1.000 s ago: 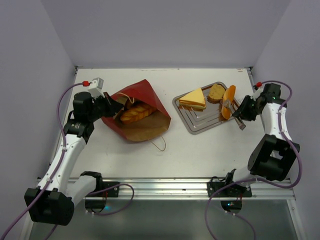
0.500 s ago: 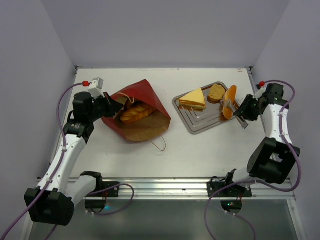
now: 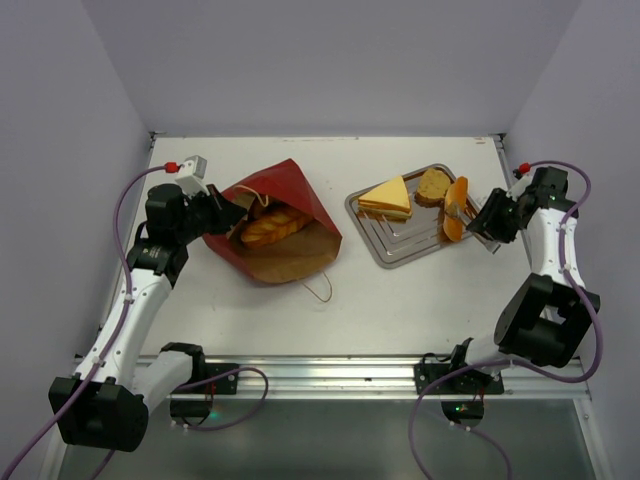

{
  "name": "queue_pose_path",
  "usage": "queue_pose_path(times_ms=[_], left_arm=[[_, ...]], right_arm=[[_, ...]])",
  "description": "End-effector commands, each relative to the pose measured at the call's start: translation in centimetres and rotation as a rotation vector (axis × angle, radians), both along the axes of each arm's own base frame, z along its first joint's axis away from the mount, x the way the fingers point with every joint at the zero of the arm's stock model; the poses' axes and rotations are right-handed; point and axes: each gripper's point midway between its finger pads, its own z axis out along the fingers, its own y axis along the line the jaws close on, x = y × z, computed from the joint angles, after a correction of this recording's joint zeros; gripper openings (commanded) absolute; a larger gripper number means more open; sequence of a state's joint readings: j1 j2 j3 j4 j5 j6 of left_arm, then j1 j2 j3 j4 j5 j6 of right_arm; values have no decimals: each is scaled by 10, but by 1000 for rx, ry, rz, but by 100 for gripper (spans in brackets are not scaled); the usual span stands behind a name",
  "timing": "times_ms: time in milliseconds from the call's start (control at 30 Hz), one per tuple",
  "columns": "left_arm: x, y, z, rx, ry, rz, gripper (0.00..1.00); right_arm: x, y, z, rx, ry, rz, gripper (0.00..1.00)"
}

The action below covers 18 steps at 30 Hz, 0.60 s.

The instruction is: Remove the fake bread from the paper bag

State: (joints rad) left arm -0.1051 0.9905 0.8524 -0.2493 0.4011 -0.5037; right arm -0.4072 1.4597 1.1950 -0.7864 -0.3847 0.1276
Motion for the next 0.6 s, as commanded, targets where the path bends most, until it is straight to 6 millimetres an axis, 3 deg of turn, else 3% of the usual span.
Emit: queue_pose_path(times_ms=[0,567], left_arm=[[2,0,14,-3,-64,-8,0],[1,0,18,0,-69,-11,0]], right_arm=[[11,-5,13,-12,-62,3,43],[14,-6,29,-39,-127,20,52]])
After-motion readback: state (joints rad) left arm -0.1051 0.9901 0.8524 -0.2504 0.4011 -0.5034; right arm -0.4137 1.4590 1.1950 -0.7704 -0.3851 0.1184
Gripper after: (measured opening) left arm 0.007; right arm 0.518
